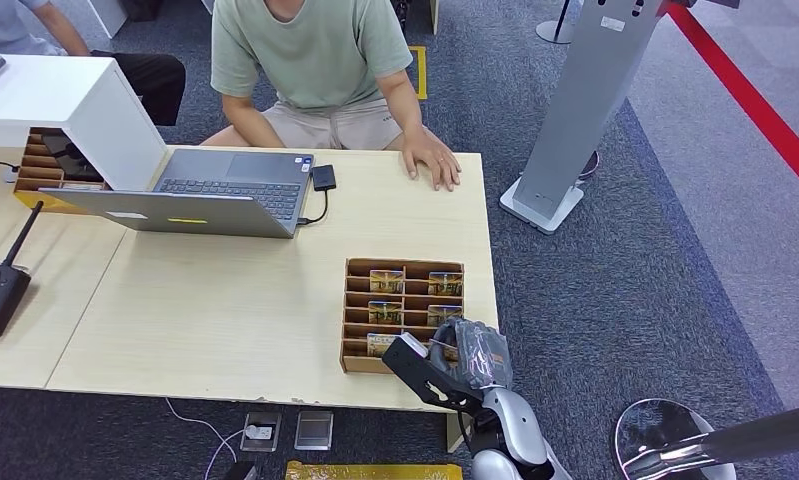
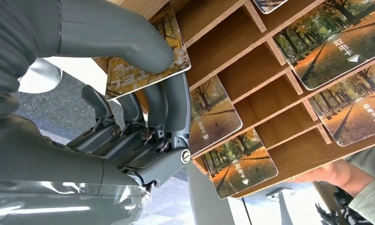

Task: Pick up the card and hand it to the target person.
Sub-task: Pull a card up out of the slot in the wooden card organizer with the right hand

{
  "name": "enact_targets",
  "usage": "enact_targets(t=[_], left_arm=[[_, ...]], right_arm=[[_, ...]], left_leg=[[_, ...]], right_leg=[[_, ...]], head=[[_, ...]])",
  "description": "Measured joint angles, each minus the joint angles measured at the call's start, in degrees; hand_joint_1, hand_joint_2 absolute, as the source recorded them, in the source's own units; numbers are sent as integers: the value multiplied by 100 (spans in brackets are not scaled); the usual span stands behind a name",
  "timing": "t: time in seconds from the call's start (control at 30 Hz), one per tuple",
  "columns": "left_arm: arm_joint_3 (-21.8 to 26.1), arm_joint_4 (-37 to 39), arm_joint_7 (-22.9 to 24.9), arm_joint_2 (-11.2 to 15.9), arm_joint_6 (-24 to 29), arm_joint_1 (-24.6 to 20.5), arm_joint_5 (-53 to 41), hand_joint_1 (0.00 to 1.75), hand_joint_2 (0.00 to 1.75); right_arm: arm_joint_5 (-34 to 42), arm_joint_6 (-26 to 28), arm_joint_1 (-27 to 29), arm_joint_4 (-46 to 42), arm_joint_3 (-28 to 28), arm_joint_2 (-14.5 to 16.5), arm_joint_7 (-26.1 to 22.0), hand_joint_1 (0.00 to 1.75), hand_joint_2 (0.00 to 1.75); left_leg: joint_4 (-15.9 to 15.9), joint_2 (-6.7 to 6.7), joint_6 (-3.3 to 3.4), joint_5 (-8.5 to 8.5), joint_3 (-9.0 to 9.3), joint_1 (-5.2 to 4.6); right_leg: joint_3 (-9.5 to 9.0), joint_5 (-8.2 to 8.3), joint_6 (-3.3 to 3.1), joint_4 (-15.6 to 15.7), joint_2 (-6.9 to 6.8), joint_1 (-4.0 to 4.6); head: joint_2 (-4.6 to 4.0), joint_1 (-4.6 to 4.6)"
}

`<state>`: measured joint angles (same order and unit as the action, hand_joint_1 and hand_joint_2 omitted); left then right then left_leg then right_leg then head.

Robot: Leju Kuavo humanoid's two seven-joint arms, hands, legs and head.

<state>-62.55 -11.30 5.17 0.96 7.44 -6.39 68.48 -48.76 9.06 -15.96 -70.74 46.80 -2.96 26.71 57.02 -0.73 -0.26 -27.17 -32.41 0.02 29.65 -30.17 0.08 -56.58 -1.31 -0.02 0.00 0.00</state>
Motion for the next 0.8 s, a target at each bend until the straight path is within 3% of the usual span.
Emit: enact_targets(t=[0.23, 0.63, 0.8], left_arm=[[77, -6, -42, -16, 30, 7, 63, 0, 0], [112, 0, -134, -43, 52, 11, 90, 0, 0], [92, 0, -168, -40, 48, 10, 67, 0, 0]], right_arm=[[-86, 80, 11, -311, 33, -76, -85, 148, 175], [-285, 350, 222, -2701, -130, -534, -495, 148, 175], [-227, 546, 329, -3102, -229, -606, -746, 148, 175]], left_leg=[[-2, 1, -1, 1, 0, 0], [14, 9, 2, -6, -14, -3], [13, 14, 2, -5, -13, -2]], right_leg=[[0, 1, 1, 2, 3, -1], [12, -9, 2, -14, -7, -3], [9, -9, 2, -11, -15, -2]], head=[[0, 0], [0, 0], [0, 0]])
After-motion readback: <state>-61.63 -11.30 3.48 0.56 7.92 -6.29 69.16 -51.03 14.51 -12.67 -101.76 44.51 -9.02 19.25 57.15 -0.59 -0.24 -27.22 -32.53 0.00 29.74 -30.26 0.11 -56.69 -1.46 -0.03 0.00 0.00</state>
